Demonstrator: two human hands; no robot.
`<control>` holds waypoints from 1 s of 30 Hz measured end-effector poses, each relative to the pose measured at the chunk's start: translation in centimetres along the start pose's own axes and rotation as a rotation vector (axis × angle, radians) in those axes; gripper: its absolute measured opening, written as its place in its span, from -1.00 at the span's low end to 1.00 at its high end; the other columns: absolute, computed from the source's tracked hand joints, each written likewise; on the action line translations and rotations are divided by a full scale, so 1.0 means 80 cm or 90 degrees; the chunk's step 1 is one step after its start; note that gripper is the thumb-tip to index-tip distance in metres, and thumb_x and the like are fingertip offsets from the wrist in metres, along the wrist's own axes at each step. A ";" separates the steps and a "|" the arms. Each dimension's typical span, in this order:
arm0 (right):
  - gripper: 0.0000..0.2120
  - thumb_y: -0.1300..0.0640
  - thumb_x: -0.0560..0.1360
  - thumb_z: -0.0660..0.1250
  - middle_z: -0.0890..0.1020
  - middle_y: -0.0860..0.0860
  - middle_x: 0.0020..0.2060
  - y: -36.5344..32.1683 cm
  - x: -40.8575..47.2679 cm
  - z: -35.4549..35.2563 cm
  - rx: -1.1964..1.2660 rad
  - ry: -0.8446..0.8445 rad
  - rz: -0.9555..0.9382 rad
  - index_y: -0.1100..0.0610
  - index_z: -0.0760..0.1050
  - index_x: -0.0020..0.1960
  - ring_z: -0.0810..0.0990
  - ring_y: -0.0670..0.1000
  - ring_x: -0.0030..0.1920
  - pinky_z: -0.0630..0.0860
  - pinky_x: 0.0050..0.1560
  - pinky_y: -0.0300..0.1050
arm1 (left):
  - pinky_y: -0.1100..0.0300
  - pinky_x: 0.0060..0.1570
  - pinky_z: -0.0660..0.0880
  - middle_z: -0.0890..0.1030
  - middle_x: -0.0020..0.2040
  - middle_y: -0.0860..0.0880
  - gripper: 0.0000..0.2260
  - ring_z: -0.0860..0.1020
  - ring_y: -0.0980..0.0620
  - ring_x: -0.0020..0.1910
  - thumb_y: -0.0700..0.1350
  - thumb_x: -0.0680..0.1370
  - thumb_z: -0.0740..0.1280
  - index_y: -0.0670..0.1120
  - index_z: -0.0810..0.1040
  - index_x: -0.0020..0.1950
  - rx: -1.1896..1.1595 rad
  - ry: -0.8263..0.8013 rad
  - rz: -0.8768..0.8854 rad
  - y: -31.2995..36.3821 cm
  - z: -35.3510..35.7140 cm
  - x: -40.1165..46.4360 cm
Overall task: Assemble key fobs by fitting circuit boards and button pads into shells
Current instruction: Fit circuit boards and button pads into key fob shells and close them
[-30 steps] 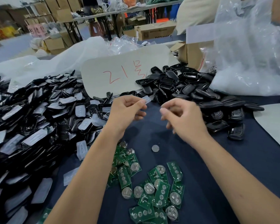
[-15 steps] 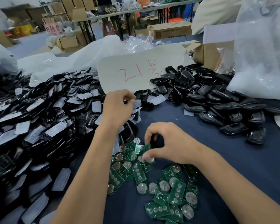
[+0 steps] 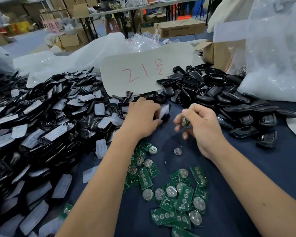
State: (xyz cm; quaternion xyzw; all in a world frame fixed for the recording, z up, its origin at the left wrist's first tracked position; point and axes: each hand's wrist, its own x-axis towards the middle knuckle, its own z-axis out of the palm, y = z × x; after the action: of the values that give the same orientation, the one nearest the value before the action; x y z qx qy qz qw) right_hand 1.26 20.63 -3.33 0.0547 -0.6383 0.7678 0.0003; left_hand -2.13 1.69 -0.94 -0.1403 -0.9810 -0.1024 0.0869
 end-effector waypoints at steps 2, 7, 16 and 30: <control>-0.58 0.10 0.66 0.36 0.51 0.05 -0.39 -0.002 0.005 -0.004 0.047 0.042 0.005 0.04 0.36 -0.34 0.40 -0.02 -0.46 0.23 -0.54 -0.23 | 0.01 0.13 0.31 0.56 -0.14 0.14 -0.80 0.43 -0.03 0.12 0.06 0.51 0.50 0.09 0.50 -0.18 -0.060 -0.034 0.008 0.002 -0.003 -0.001; -0.70 0.06 0.65 0.35 0.40 -0.01 -0.37 -0.004 0.018 -0.020 0.162 0.092 0.040 0.08 0.38 -0.22 0.37 -0.04 -0.40 0.26 -0.51 -0.21 | -0.06 0.27 0.26 0.50 0.03 0.11 -0.81 0.31 -0.01 0.20 0.05 0.49 0.54 0.11 0.57 -0.23 -0.088 -0.080 0.049 0.015 -0.006 -0.003; -0.89 0.29 0.55 0.48 0.65 0.04 -0.35 0.008 0.023 -0.032 0.051 0.184 -0.008 0.21 0.56 -0.02 0.54 -0.06 -0.42 0.43 -0.46 -0.24 | 0.08 -0.15 0.58 0.59 -0.15 0.11 -0.64 0.58 0.05 -0.27 -0.28 0.39 0.58 0.06 0.52 -0.02 -0.284 0.032 -0.007 0.006 -0.002 -0.001; -0.97 0.29 0.61 0.41 0.65 0.04 -0.35 0.008 0.025 -0.031 0.027 0.181 0.018 0.20 0.62 0.02 0.54 -0.07 -0.44 0.44 -0.48 -0.25 | 0.32 -0.41 0.48 0.67 -0.40 0.02 -0.72 0.60 0.13 -0.47 0.08 0.55 0.49 -0.09 0.62 -0.23 -0.503 0.142 -0.200 0.037 0.018 0.005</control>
State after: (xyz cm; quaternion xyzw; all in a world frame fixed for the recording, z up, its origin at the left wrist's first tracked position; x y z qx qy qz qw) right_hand -0.95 22.78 -4.24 -0.0636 -0.6161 0.7812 0.0788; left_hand -1.88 4.87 -1.69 0.0004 -0.8605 -0.4963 0.1150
